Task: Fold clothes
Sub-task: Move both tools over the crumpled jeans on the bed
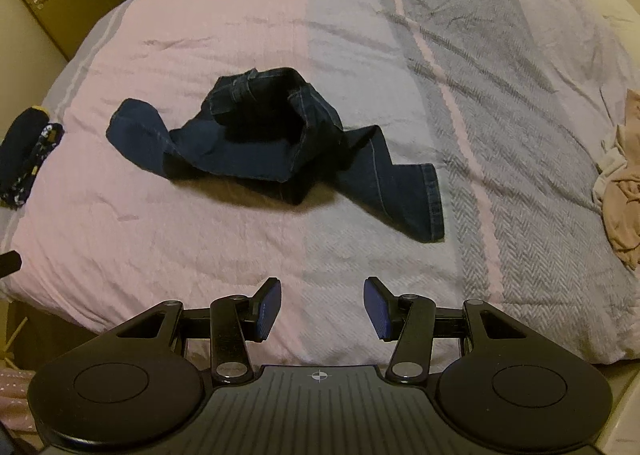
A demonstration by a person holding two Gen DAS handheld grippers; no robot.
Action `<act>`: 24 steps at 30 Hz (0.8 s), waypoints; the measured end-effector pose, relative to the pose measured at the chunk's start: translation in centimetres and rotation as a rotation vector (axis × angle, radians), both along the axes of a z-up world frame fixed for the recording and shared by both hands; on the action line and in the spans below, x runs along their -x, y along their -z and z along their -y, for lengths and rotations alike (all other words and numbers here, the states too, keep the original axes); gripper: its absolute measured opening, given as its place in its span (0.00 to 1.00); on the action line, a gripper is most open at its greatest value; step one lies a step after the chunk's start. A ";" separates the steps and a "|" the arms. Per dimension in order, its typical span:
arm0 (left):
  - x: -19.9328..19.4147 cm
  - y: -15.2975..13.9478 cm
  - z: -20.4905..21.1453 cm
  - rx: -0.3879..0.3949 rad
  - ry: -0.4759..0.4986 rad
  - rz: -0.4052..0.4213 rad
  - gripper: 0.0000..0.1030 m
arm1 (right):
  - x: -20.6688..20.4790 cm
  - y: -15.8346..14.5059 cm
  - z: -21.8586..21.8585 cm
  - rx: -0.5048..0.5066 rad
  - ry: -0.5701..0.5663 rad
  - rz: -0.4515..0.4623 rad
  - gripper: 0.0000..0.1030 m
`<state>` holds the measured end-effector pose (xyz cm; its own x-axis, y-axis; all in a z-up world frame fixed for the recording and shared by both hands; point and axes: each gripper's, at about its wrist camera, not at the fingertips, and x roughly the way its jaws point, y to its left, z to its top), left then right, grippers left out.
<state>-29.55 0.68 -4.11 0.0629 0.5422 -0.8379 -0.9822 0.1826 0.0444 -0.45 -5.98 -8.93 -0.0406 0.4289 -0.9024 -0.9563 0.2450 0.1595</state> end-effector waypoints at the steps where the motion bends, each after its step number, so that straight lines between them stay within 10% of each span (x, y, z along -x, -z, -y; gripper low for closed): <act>1: 0.1 -0.1 0.1 -0.003 0.000 0.003 0.55 | 0.1 -0.1 -0.1 -0.006 -0.003 -0.001 0.48; 11: 3.2 1.1 -4.8 0.040 -0.064 0.118 0.59 | -0.2 -0.8 -2.7 -0.043 0.040 0.035 0.48; 24: 4.9 4.6 -22.0 0.145 -0.003 0.202 0.60 | 3.3 0.2 -13.1 -0.155 -0.011 0.282 0.50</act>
